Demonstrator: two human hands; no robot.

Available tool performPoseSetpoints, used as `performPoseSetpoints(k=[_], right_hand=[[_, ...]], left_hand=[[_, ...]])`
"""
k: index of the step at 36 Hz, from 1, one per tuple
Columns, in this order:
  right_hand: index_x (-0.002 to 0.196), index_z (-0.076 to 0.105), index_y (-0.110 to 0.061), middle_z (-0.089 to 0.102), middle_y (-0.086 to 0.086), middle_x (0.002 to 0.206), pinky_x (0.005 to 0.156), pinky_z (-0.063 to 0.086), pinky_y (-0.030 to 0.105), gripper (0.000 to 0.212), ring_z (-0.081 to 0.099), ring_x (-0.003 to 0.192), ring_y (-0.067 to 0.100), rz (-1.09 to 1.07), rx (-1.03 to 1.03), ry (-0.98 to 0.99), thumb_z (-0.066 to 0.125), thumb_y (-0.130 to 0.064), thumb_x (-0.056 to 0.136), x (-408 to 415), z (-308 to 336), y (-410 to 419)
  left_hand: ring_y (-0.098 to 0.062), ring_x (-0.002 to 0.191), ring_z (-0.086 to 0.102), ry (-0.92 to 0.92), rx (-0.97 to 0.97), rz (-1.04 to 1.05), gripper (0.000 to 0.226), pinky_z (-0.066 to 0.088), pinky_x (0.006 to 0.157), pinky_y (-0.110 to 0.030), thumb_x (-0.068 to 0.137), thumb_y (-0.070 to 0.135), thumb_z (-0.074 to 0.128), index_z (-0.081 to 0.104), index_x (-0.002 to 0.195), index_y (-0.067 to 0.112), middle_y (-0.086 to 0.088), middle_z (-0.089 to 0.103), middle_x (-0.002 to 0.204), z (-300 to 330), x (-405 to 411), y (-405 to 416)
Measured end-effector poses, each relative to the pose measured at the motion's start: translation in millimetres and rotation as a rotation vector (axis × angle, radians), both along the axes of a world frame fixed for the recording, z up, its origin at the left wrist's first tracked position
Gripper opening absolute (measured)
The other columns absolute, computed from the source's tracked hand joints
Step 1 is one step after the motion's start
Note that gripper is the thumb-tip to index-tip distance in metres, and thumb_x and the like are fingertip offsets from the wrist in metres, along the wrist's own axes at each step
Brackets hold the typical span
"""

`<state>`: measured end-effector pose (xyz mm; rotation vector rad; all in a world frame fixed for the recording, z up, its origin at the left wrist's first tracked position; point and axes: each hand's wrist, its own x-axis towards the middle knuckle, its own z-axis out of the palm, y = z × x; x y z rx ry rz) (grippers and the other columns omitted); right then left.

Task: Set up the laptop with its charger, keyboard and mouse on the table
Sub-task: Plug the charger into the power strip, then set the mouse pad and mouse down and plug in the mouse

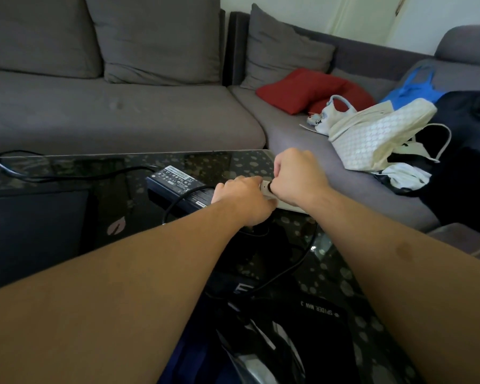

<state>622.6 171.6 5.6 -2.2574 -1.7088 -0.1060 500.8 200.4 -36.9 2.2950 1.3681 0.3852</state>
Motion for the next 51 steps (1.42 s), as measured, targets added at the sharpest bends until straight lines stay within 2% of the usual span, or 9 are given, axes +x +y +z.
performPoseSetpoints(k=[6,10,14,20,25,29,36,44,51], right_hand=[[0.085,0.067,-0.019,0.066,0.006,0.092,0.074,0.06,0.042,0.009,0.063,0.087,0.032,-0.037,-0.043,-0.039,0.065,-0.01,0.083,0.5,-0.7,-2.9],[0.1,0.059,-0.017,0.067,0.007,0.102,0.072,0.05,0.04,0.004,0.061,0.093,0.03,-0.013,-0.113,-0.11,0.06,-0.017,0.096,1.8,-2.9,-8.9],[0.133,0.049,-0.01,0.055,0.016,0.134,0.094,0.046,0.045,0.045,0.053,0.124,0.038,-0.049,-0.131,-0.04,0.067,-0.024,0.095,-7.6,3.3,-19.3],[0.118,0.046,-0.006,0.053,0.018,0.123,0.095,0.045,0.043,0.048,0.052,0.114,0.036,-0.153,0.175,-0.216,0.072,-0.024,0.081,-32.9,16.9,-91.3],[0.113,0.053,-0.008,0.072,0.012,0.101,0.06,0.059,0.031,0.035,0.074,0.075,0.027,-0.372,-0.308,0.377,0.063,-0.037,0.096,-26.0,13.6,-128.5],[0.103,0.053,-0.003,0.07,0.013,0.068,0.043,0.041,0.022,0.022,0.057,0.041,0.019,-0.4,-0.456,0.721,0.059,-0.024,0.105,-12.4,2.5,-130.3],[0.103,0.062,-0.003,0.077,0.01,0.07,0.042,0.046,0.023,0.012,0.059,0.044,0.015,-0.442,-0.161,1.179,0.051,-0.007,0.101,3.6,-10.3,-123.4],[0.107,0.062,0.001,0.079,0.018,0.075,0.048,0.059,0.029,0.016,0.076,0.057,0.026,-0.39,-0.031,1.321,0.054,-0.013,0.105,-1.0,-20.8,-111.8],[0.124,0.051,0.007,0.077,0.031,0.09,0.064,0.067,0.04,0.019,0.081,0.08,0.04,-0.322,0.159,1.833,0.039,0.002,0.11,-20.5,-30.8,-87.7]], left_hand=[[-0.013,0.104,0.068,-0.5,-0.094,0.176,0.037,0.052,0.089,-0.022,0.087,0.007,0.058,0.076,0.113,0.026,0.008,0.074,0.111,24.0,-43.1,-13.8],[-0.013,0.084,0.06,-0.36,-0.043,0.298,0.016,0.049,0.065,-0.025,0.09,0.013,0.065,0.071,0.104,0.016,-0.003,0.068,0.107,29.5,-93.0,-23.2],[-0.025,0.08,0.061,-0.13,-0.161,0.384,0.035,0.043,0.057,-0.029,0.081,0.036,0.057,0.067,0.103,0.011,-0.013,0.07,0.105,29.2,-131.7,-35.3],[-0.027,0.053,0.064,-0.168,-0.385,0.386,0.019,0.052,0.043,-0.028,0.095,0.009,0.059,0.069,0.081,0.001,-0.014,0.069,0.066,23.7,-144.8,-52.2],[-0.02,0.052,0.062,-0.397,-0.578,0.386,0.009,0.051,0.039,-0.024,0.099,0.0,0.061,0.066,0.095,-0.005,-0.014,0.065,0.07,18.6,-138.5,-61.1],[-0.019,0.055,0.066,-0.671,-0.749,0.394,0.007,0.057,0.045,-0.026,0.1,-0.006,0.061,0.063,0.104,-0.011,-0.019,0.065,0.076,16.8,-125.9,-70.9],[-0.028,0.076,0.072,-1.033,-0.815,0.467,0.006,0.063,0.051,-0.029,0.104,-0.006,0.056,0.062,0.103,-0.008,-0.025,0.067,0.096,17.5,-108.9,-74.0],[-0.018,0.068,0.076,-1.287,-0.611,0.493,0.027,0.066,0.067,-0.03,0.102,0.002,0.064,0.059,0.128,0.0,-0.018,0.07,0.093,29.2,-86.3,-49.2],[-0.017,0.124,0.066,-1.057,-0.469,0.32,0.053,0.047,0.115,-0.037,0.097,0.001,0.07,0.061,0.145,0.019,-0.002,0.067,0.136,28.4,-96.4,-29.7]])
